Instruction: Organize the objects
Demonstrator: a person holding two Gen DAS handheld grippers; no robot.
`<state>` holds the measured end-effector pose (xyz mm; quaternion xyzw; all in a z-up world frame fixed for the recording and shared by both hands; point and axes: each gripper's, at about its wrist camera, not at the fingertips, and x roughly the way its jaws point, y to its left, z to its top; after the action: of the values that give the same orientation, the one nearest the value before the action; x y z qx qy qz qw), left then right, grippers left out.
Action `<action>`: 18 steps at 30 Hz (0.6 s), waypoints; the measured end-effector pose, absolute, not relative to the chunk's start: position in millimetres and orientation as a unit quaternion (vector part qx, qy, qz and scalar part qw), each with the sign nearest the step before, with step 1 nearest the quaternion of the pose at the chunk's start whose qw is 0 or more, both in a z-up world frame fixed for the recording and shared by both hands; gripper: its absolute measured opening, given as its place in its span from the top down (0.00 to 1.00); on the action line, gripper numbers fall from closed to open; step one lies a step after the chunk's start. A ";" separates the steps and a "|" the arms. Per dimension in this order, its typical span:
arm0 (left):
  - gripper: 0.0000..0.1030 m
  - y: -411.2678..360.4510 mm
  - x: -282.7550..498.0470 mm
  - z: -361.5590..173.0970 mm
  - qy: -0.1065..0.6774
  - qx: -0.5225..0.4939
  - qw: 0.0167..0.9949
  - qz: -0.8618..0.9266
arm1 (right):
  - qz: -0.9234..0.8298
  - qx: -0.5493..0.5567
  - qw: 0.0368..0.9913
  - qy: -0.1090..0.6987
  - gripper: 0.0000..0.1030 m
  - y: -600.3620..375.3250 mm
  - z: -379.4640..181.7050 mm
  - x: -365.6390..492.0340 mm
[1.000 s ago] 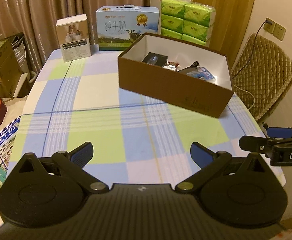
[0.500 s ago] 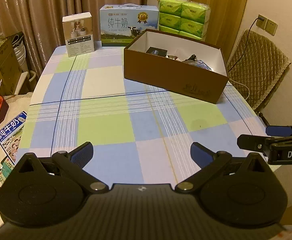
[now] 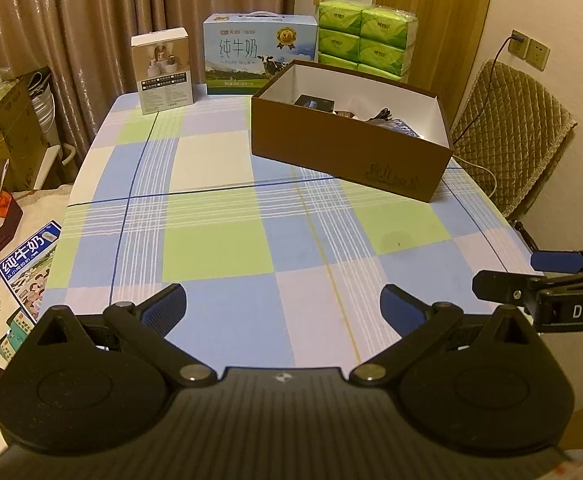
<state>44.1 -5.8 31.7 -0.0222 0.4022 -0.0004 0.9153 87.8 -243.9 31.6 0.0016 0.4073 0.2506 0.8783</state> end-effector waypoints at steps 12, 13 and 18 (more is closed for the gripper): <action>0.01 -6.1 39.9 32.6 0.399 -0.021 0.917 -0.001 | 0.249 0.003 0.880 0.405 0.02 -246.6 33.8 82.8; 0.01 -5.6 40.3 32.6 0.398 -0.021 0.917 -0.001 | 0.250 0.003 0.880 0.404 0.02 -246.8 33.9 82.8; 0.01 -5.4 39.9 32.8 0.399 -0.022 0.917 0.000 | 0.249 0.002 0.880 0.404 0.02 -246.4 33.3 82.9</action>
<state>39.9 -5.4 32.8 -0.0215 0.3985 0.0004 0.9169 82.9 -246.4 33.3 0.0022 0.4042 0.2495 0.8800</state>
